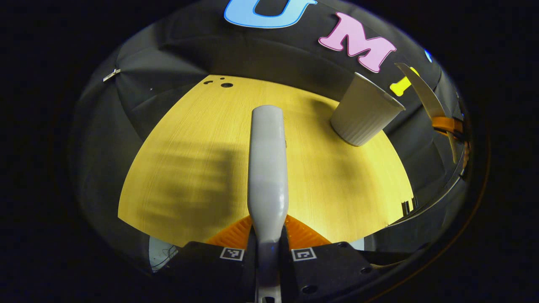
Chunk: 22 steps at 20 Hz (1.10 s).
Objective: Pick up the small broom and dustpan from the desktop, sweep the trash into the dustpan with the broom, and then empty the trash into the garbage bin.
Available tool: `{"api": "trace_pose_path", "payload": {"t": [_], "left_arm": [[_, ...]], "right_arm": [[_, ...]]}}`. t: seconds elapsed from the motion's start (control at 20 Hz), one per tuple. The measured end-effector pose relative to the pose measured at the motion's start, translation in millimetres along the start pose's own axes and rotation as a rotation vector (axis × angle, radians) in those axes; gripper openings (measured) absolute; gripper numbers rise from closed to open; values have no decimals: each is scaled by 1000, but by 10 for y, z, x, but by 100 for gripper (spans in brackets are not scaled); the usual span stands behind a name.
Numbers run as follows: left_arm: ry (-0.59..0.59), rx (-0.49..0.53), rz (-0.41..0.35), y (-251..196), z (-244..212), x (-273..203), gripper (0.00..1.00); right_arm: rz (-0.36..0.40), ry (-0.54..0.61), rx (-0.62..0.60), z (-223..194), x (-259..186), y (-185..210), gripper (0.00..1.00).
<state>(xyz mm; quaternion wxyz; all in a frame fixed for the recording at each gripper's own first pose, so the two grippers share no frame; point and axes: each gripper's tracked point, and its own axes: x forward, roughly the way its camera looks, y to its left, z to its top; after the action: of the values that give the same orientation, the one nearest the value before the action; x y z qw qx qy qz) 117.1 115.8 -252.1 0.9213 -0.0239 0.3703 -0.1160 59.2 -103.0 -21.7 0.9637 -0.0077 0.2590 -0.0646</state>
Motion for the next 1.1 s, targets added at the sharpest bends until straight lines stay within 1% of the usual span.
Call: {"api": "trace_pose_path", "payload": {"t": [0.15, 0.2, 0.25, 0.3, 0.35, 0.4, 0.45, 0.5, 0.65, 0.7, 0.75, 0.8, 0.95, 1.05, 1.1], "left_arm": [[20, 4, 13, 28, -35, 82, 26], [25, 7, 16, 28, -34, 118, 24], [32, 8, 18, 25, -37, 149, 29], [40, 9, 21, 20, -44, 189, 26], [51, 3, 24, 19, -47, 229, 26], [59, -7, 25, 13, -45, 278, 29], [65, -12, 32, 9, -33, 318, 29], [74, -7, 39, 2, -36, 361, 27], [105, 25, 51, -34, -12, 493, 27], [113, 39, 58, -53, -10, 533, 29], [124, 54, 67, -54, -12, 564, 27], [135, 68, 78, -46, -5, 612, 27], [167, 93, 102, -27, -6, 750, 27], [191, 102, 108, -26, -34, 853, 27], [202, 115, 116, -6, -44, 898, 30]], "right_arm": [[53, 87, 10, -474, -47, 185, 34], [71, 111, 15, -622, -36, 249, 34], [83, 138, 17, -768, -42, 301, 34], [87, 165, 24, -922, -36, 347, 34], [97, 193, 36, -1089, -4, 415, 34], [113, 226, 47, -1262, 14, 502, 34], [127, 262, 54, -1424, 56, 593, 34], [133, 292, 56, -1583, 103, 643, 34], [133, 374, 35, -1968, 321, 749, 34], [135, 394, 32, -2065, 404, 787, 34], [134, 414, 32, -2163, 482, 822, 34], [135, 436, 31, -2257, 557, 841, 34], [132, 487, 19, -2472, 812, 868, 34], [116, 519, -11, -2553, 903, 860, 34], [108, 531, -26, -2609, 963, 885, 34]]}}
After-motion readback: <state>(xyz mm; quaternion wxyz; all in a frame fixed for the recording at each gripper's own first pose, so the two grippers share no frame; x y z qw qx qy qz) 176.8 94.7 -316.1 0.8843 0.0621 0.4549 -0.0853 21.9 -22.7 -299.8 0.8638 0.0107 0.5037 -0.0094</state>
